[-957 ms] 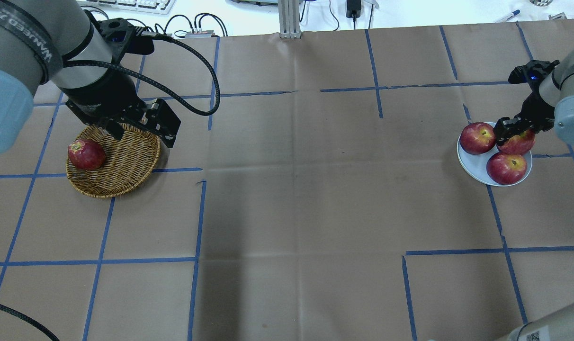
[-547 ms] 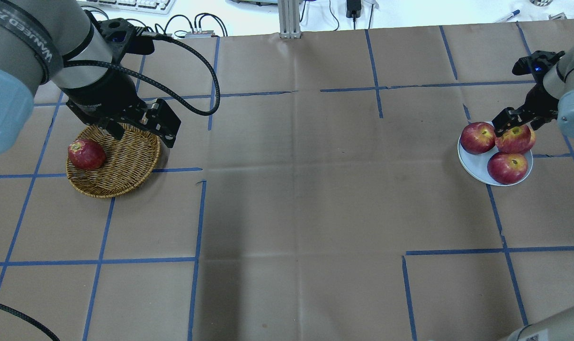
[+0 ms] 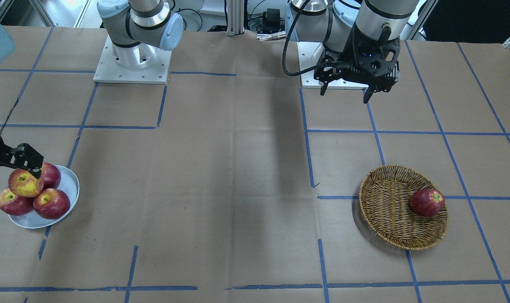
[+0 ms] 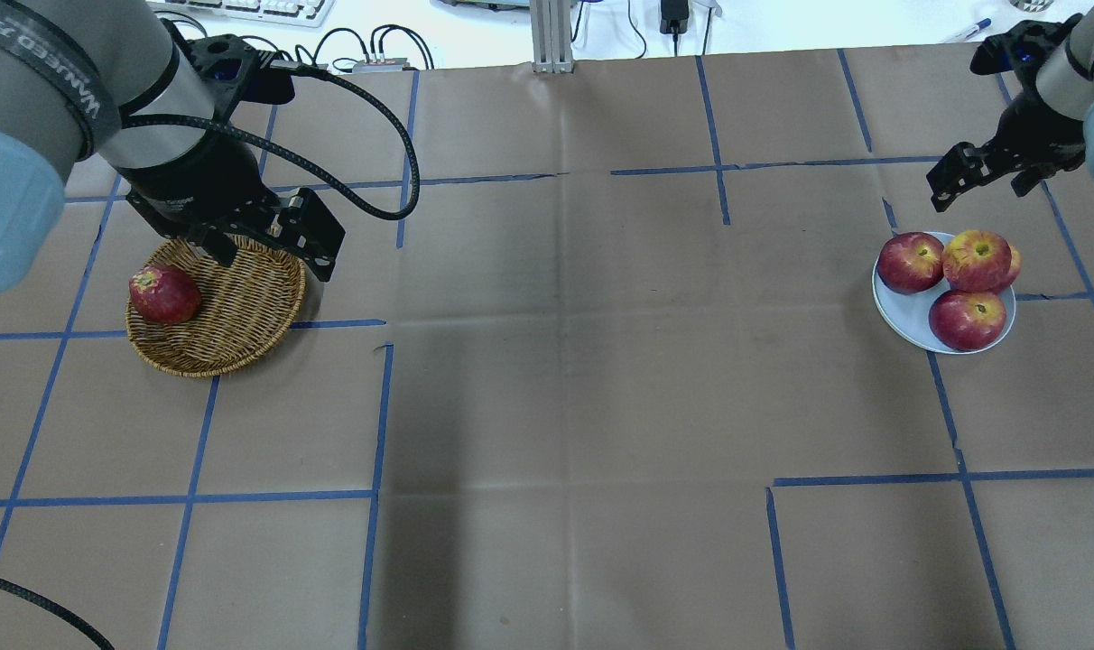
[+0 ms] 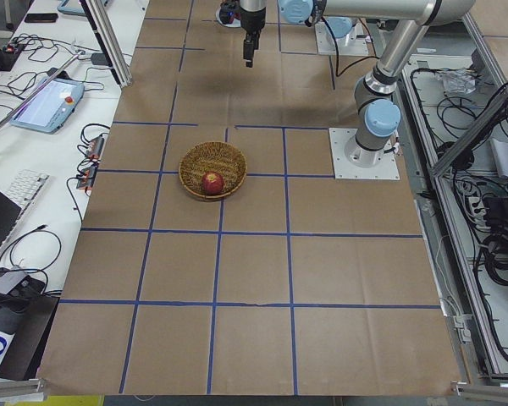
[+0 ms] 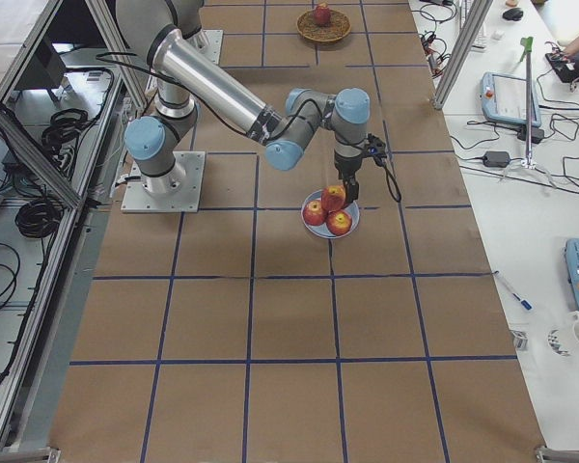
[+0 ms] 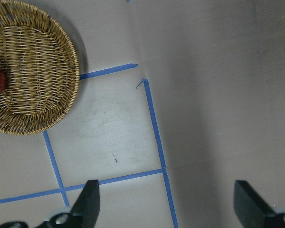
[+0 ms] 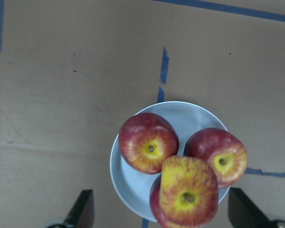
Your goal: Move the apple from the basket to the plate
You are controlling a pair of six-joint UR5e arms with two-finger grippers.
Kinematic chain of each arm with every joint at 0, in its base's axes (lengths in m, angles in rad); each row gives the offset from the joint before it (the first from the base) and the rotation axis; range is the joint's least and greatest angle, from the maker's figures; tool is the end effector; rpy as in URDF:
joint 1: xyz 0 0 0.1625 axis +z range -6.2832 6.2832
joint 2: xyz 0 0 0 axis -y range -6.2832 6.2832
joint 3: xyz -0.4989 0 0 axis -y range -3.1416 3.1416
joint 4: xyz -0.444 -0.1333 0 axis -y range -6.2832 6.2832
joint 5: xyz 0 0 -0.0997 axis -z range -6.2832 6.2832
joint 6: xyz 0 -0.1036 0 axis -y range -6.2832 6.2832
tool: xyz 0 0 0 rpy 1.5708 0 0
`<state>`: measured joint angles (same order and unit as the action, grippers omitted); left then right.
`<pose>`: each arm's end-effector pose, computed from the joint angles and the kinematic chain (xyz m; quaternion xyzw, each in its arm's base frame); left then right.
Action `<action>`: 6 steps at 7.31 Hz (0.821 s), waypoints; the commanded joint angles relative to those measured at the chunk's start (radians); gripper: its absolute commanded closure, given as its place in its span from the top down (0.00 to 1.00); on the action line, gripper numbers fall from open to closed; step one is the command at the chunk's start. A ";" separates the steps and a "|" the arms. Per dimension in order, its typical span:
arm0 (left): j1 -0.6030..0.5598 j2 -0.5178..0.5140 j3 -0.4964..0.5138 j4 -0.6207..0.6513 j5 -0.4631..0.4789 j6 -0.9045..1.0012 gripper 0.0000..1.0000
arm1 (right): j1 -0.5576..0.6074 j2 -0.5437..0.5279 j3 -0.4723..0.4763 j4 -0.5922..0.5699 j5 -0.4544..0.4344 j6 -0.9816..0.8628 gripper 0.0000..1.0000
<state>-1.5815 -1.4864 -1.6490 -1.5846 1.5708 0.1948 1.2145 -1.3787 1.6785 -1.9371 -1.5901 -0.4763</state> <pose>-0.1387 -0.4994 0.5580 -0.1026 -0.9947 -0.0038 0.0003 -0.0952 -0.6323 0.4244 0.0596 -0.9976 0.0265 0.0223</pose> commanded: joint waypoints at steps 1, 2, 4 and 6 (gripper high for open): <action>-0.002 0.000 0.000 0.000 0.000 0.003 0.99 | 0.121 -0.122 -0.013 0.209 -0.001 0.208 1.00; 0.000 0.000 0.000 0.000 0.000 0.000 0.99 | 0.193 -0.166 -0.013 0.274 0.001 0.323 1.00; 0.000 0.000 0.000 0.000 0.000 0.003 0.99 | 0.346 -0.216 -0.005 0.323 0.001 0.473 1.00; 0.000 0.000 0.000 0.000 0.000 0.003 0.99 | 0.372 -0.214 -0.003 0.320 0.004 0.476 1.00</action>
<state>-1.5817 -1.4864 -1.6496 -1.5846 1.5708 0.1978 1.5693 -1.5894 1.6731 -1.6200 -1.5878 -0.0083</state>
